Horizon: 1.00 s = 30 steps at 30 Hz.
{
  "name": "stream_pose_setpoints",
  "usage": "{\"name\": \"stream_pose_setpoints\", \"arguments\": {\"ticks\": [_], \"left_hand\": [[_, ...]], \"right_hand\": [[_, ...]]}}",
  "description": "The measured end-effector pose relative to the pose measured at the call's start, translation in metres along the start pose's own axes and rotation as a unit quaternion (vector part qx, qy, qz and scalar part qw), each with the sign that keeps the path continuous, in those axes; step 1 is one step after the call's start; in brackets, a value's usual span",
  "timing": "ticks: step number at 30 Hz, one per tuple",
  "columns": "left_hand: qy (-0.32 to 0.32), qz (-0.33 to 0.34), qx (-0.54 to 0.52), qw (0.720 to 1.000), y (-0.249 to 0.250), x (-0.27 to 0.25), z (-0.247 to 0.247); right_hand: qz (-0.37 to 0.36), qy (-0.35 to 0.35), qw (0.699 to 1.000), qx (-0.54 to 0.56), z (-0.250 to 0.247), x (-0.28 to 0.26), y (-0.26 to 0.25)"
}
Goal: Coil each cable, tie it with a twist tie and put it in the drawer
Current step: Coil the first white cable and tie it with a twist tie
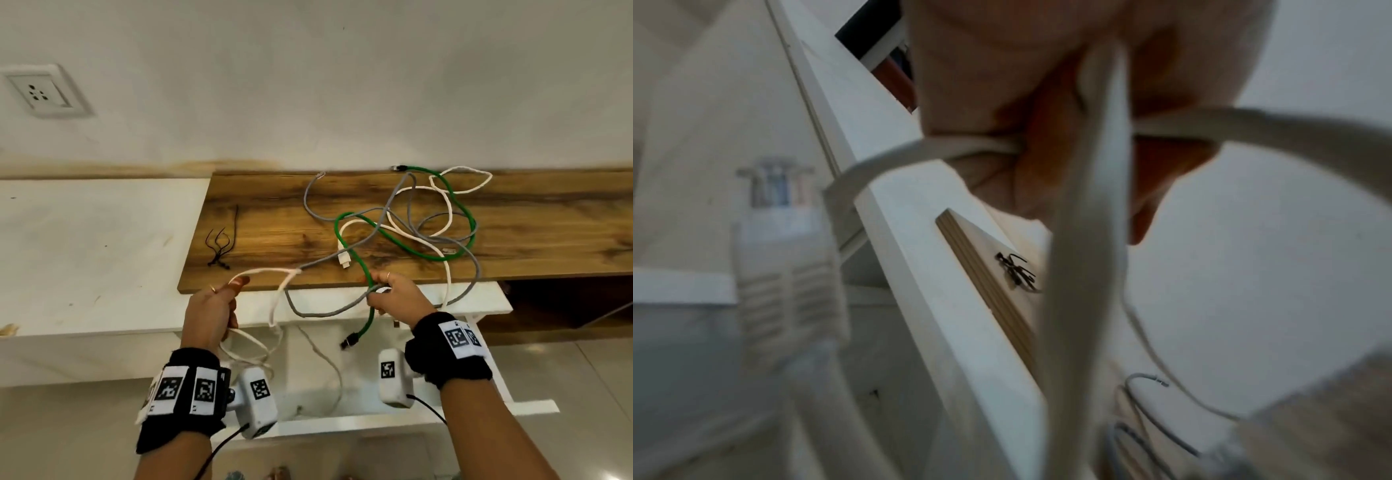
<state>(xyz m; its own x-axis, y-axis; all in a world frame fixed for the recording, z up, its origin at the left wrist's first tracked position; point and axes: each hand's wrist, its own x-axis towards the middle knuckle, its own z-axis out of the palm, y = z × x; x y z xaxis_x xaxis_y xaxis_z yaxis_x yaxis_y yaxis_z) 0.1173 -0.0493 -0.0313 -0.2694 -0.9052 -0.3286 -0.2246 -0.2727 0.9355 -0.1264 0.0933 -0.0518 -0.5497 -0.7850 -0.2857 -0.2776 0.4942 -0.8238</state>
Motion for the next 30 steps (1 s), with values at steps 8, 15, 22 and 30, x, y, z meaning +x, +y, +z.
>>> {"name": "stream_pose_setpoints", "arguments": {"ticks": [8,15,22,30], "left_hand": [[0.008,0.009,0.180,0.984,-0.013,0.011,-0.009],[-0.023,0.037,0.226,0.973,-0.015,0.019,-0.002],[-0.031,0.059,0.238,0.969,-0.020,0.025,-0.001],[-0.035,0.064,0.218,0.973,-0.019,0.020,-0.001]], "right_hand": [[-0.021,0.179,0.983,0.010,-0.060,0.061,-0.066],[-0.111,0.257,0.954,-0.109,-0.129,0.132,-0.143],[-0.007,0.143,0.941,-0.305,-0.090,0.155,-0.101],[-0.013,0.127,0.958,-0.258,-0.065,0.135,-0.076]]}}
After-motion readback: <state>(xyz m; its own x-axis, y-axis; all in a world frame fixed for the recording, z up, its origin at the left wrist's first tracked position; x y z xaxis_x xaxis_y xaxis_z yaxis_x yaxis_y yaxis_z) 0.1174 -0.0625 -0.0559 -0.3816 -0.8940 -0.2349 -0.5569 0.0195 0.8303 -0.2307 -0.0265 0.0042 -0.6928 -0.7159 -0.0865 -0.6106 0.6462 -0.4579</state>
